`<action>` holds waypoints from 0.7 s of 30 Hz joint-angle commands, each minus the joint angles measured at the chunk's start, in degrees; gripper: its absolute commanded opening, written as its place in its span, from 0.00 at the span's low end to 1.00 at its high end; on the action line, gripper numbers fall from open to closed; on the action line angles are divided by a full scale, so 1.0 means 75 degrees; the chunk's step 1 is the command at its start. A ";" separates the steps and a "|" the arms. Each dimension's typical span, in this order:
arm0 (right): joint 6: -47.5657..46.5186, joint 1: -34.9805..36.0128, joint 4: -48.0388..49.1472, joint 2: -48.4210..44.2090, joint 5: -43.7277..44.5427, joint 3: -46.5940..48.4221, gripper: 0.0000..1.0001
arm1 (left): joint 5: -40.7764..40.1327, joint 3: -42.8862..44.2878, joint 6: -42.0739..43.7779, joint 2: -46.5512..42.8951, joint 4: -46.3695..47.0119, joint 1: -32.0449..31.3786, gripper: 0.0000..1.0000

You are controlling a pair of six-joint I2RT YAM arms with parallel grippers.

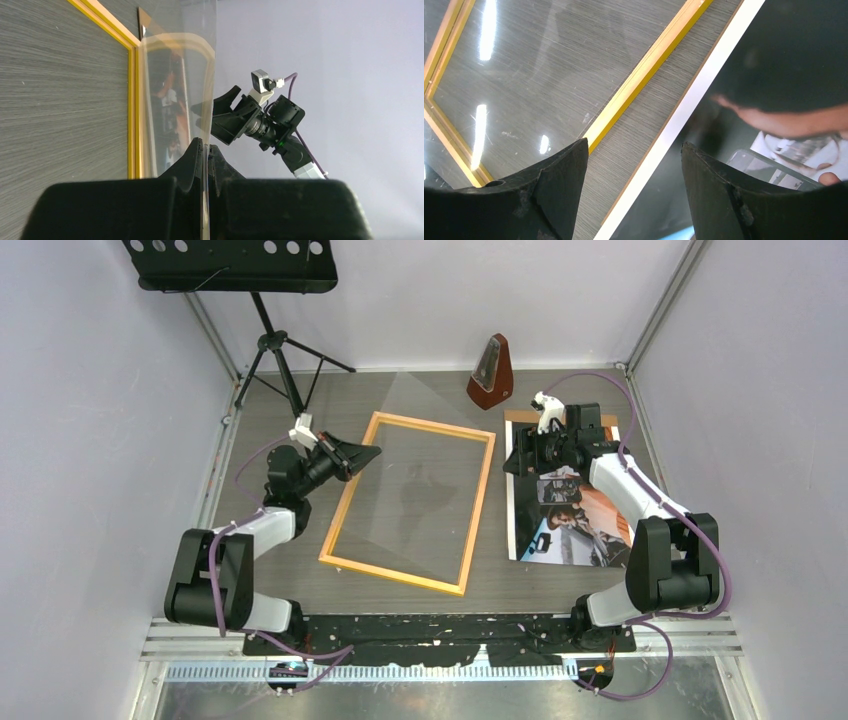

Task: Put the photo into the frame
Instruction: Place the photo frame item in the photo frame.

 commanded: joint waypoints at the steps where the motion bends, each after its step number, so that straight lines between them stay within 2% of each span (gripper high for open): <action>1: -0.0068 -0.0047 0.0272 -0.0358 -0.0011 0.0000 0.74 | -0.0109 -0.0010 -0.0037 -0.0312 0.0137 -0.0109 0.00; 8: 0.0134 -0.0052 0.0496 -0.0315 -0.0043 -0.0217 0.74 | -0.0168 -0.0051 0.0073 -0.0366 -0.0003 -0.0126 0.00; 13: 0.0459 0.0026 0.0947 -0.0256 -0.0062 -0.0507 0.70 | -0.0128 -0.0021 0.0161 -0.0293 -0.0001 -0.0124 0.00; 21: 0.0771 0.0707 0.1514 0.0173 0.0055 -0.0805 0.67 | -0.0091 0.0016 0.0339 -0.0191 -0.0008 -0.0124 0.00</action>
